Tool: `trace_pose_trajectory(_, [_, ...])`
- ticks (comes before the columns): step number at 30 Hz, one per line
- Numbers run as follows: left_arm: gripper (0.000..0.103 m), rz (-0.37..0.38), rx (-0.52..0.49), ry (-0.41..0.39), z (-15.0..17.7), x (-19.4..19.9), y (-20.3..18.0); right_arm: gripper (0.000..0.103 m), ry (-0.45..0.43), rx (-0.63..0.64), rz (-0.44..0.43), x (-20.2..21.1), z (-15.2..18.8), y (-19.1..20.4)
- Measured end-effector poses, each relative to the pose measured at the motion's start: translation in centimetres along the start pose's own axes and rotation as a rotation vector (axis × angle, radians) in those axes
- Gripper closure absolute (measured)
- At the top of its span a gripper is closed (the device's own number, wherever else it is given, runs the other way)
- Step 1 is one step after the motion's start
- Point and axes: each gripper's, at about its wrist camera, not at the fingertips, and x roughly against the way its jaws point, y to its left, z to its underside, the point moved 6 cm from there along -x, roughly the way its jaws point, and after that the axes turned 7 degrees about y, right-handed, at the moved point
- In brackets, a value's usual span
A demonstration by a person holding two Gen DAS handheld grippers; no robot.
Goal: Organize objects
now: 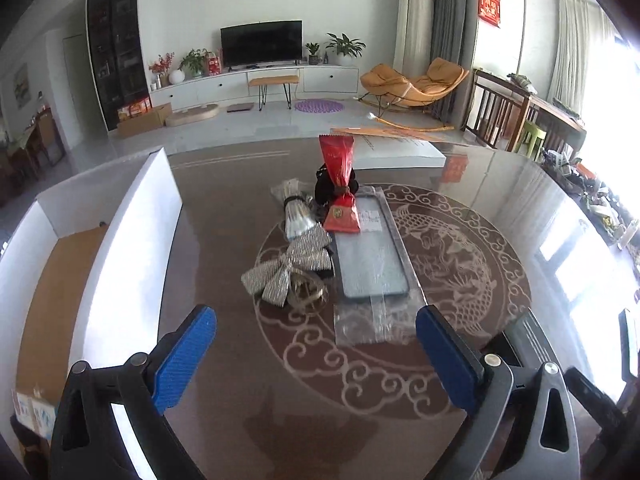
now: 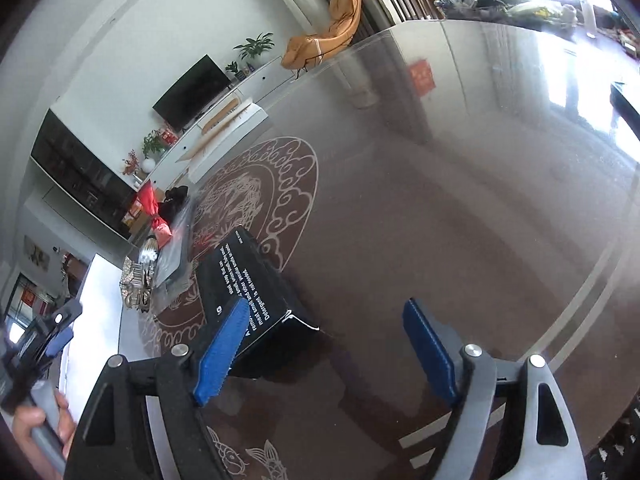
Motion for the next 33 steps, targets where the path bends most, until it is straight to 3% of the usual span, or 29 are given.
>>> trace_pose_trajectory(5, [0.002,-0.044,-0.129,0.108,-4.4,-7.7,-0.7,0.021,0.018,0.101,0.02,-0.6,0.4,2.2])
trace_pose_trajectory(8, [0.002,-0.058,-0.159,0.19,-4.1,-11.1,-0.3,0.021,0.007,0.135,0.032,-0.4,0.6,2.9])
trace_pose_trajectory(11, [0.004,-0.011,-0.184,0.239,-2.9,-12.2,-0.5,0.021,0.019,0.126,0.033,-0.7,0.6,2.7])
trace_pose_trajectory(13, [0.029,-0.017,-0.185,0.239,-1.6,-11.5,-0.6,0.021,0.025,0.115,0.035,-1.0,0.5,2.5])
trace_pose_trajectory(16, [0.048,0.008,-0.125,0.222,0.3,-9.2,-0.4,0.021,0.02,0.108,0.032,-0.9,0.4,2.4])
trace_pose_trajectory(19, [0.054,-0.002,-0.109,0.209,2.5,-7.4,-0.5,0.021,0.024,0.115,0.033,-1.0,0.4,2.6])
trace_pose_trajectory(24, [0.054,0.064,-0.06,0.227,7.6,-3.5,-0.6,0.021,0.024,0.161,0.037,-0.8,0.6,3.5])
trace_pose_trajectory(29, [0.052,0.056,-0.105,0.237,11.7,-0.7,-1.5,0.013,0.069,0.23,0.062,-2.0,1.4,4.7])
trace_pose_trajectory(31, [0.038,0.057,-0.102,0.235,12.3,-0.9,-1.6,0.01,0.081,0.27,0.09,-2.5,1.8,5.2])
trace_pose_trajectory(33, [0.031,0.041,-0.073,0.25,12.6,-2.1,-1.0,0.01,0.09,0.309,0.121,-2.8,2.2,5.6])
